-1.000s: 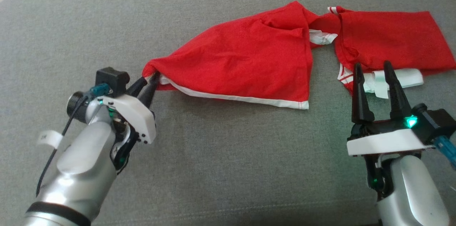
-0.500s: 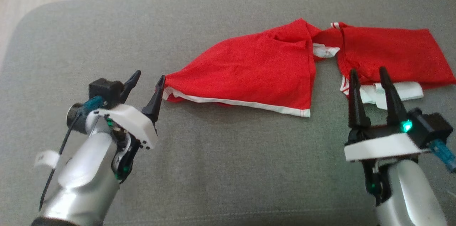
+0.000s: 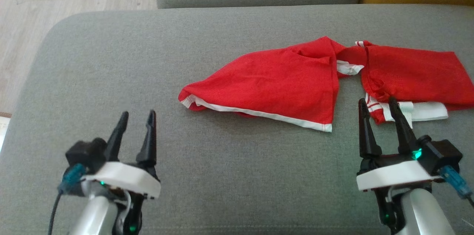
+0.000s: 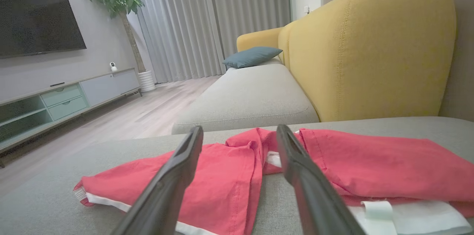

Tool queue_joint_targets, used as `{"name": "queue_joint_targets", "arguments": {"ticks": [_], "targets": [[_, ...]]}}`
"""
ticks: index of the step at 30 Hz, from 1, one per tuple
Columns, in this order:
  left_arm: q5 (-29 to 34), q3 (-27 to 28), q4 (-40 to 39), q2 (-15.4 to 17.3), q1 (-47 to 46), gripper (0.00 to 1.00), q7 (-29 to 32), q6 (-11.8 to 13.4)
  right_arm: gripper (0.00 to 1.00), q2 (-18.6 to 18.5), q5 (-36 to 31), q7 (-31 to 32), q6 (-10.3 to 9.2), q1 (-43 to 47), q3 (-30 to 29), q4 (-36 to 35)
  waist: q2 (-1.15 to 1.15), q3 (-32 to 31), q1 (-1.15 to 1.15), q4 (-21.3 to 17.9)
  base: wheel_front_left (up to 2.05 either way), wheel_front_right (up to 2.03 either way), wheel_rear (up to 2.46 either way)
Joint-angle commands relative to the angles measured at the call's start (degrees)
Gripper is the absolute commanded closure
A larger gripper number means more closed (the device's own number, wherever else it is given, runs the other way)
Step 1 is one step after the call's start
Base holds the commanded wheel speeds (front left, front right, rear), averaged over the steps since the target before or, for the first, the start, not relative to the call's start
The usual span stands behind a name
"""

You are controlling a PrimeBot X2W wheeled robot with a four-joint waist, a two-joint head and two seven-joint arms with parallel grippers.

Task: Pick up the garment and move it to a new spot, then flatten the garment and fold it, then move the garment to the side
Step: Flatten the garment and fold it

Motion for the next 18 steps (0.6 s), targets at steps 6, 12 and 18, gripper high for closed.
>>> {"name": "queue_joint_targets", "arguments": {"ticks": [6,12,18], "targets": [[2.0,2.4,-0.3,-0.1,-3.3,0.0,-0.5,-2.8,0.0,-0.2,-0.4,0.6,-0.04,-1.7,1.7,-2.7,0.0,1.3,0.0,-0.7,0.0,0.0,0.0],[0.8,0.0,6.7,-0.3,-8.1,0.0,4.3,-6.1,0.0,-0.2,-0.8,0.9,-0.04,-2.4,1.7,-3.7,0.0,4.3,0.0,-2.0,0.0,0.0,0.0],[-0.1,-0.9,14.1,-0.6,-14.2,0.0,7.0,-7.7,0.0,-0.2,-1.1,1.0,-0.04,-3.7,1.1,-4.3,0.0,7.7,0.0,-3.2,0.0,0.0,0.0]]}}
